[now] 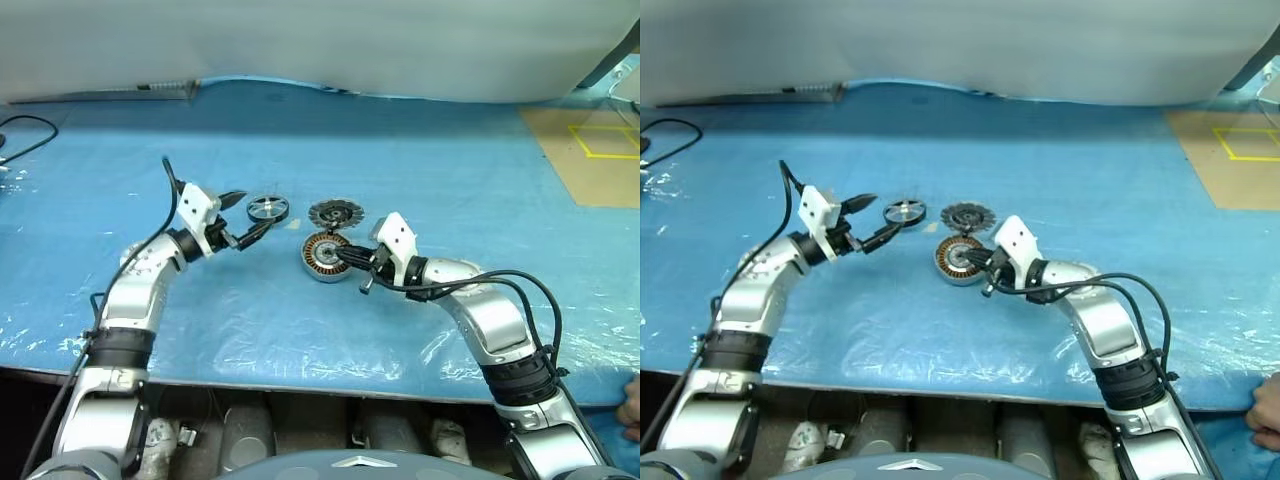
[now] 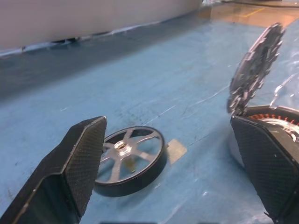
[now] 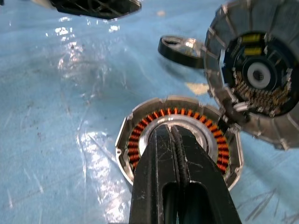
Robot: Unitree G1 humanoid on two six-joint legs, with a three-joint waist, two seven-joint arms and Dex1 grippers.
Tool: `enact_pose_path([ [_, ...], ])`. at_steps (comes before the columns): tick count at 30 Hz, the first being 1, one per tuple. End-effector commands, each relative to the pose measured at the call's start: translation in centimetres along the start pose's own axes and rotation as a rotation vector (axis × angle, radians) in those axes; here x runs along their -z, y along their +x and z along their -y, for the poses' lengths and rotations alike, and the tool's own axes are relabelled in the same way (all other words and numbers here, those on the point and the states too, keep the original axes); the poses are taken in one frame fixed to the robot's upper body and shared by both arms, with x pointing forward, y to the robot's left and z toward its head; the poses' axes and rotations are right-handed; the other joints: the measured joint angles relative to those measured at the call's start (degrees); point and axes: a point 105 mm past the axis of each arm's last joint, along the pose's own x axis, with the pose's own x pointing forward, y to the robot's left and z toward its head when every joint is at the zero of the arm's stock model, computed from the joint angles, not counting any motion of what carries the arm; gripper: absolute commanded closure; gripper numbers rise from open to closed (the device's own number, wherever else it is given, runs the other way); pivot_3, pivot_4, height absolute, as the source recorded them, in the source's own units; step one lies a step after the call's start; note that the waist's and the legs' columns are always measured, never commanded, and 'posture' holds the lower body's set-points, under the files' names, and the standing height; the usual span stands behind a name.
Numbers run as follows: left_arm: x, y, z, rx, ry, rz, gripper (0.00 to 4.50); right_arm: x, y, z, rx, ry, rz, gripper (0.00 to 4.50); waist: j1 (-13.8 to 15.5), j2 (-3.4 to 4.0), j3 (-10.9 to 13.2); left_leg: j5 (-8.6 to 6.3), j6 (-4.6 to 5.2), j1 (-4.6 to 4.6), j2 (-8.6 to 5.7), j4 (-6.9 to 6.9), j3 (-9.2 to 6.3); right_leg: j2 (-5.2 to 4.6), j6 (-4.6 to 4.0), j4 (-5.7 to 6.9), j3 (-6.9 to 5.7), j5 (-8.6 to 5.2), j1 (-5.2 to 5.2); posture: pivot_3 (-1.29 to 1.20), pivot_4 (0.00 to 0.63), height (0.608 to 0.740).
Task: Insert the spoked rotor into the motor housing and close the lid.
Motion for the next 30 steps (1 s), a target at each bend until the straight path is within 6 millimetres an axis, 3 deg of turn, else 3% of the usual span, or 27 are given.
enact_pose_path([
  [1,0.0,0.2,-1.8,0.038,-0.021,-0.059,0.0,-1.6,-0.2,-0.2,0.008,-0.066,0.081,4.48,0.0,0.0,0.0,0.0,0.0,-0.01,0.0,0.0,0.0,0.0,0.0,0.0,0.01,0.0,-0.02,0.0,0.15,0.74],
  [7,0.1,1.9,-4.2,0.051,-0.056,-0.142,0.0,-1.0,-0.3,0.1,0.031,-0.067,0.064,4.48,0.2,-0.02,0.0,0.01,0.0,-0.09,-0.07,0.03,-0.05,-0.04,0.02,-0.02,-0.01,0.01,0.0,0.0,0.15,0.74],
  [12,-0.4,3.4,-4.5,0.077,-0.068,-0.161,0.0,-0.4,-0.6,0.1,0.054,-0.063,0.049,4.48,0.4,-0.04,0.0,0.01,-0.01,-0.14,-0.11,-0.05,-0.12,-0.05,0.03,-0.04,-0.05,0.02,0.0,0.0,0.15,0.74],
  [15,-0.4,4.0,-4.4,0.089,-0.065,-0.181,0.57,-0.2,-0.7,0.1,0.066,-0.061,0.044,4.5,0.4,-0.06,0.0,0.01,-0.01,-0.13,-0.11,-0.11,-0.13,-0.04,0.1,-0.07,-0.07,0.06,0.0,0.0,0.15,0.74],
  [19,-0.4,4.7,-4.2,0.097,-0.055,-0.204,1.93,-0.2,-0.9,0.2,0.078,-0.058,0.042,4.5,0.5,-0.09,0.1,0.01,-0.01,-0.15,-0.12,-0.13,-0.15,-0.05,0.11,-0.1,-0.09,0.07,0.0,0.0,0.15,0.74],
  [30,0.0,6.6,-3.5,0.082,-0.031,-0.257,1.93,-0.7,-1.3,0.1,0.095,-0.043,0.098,4.5,1.0,-0.16,0.1,0.01,-0.01,-0.17,-0.11,-0.14,-0.18,-0.05,0.22,-0.14,-0.13,0.13,0.03,0.0,0.15,0.74],
])
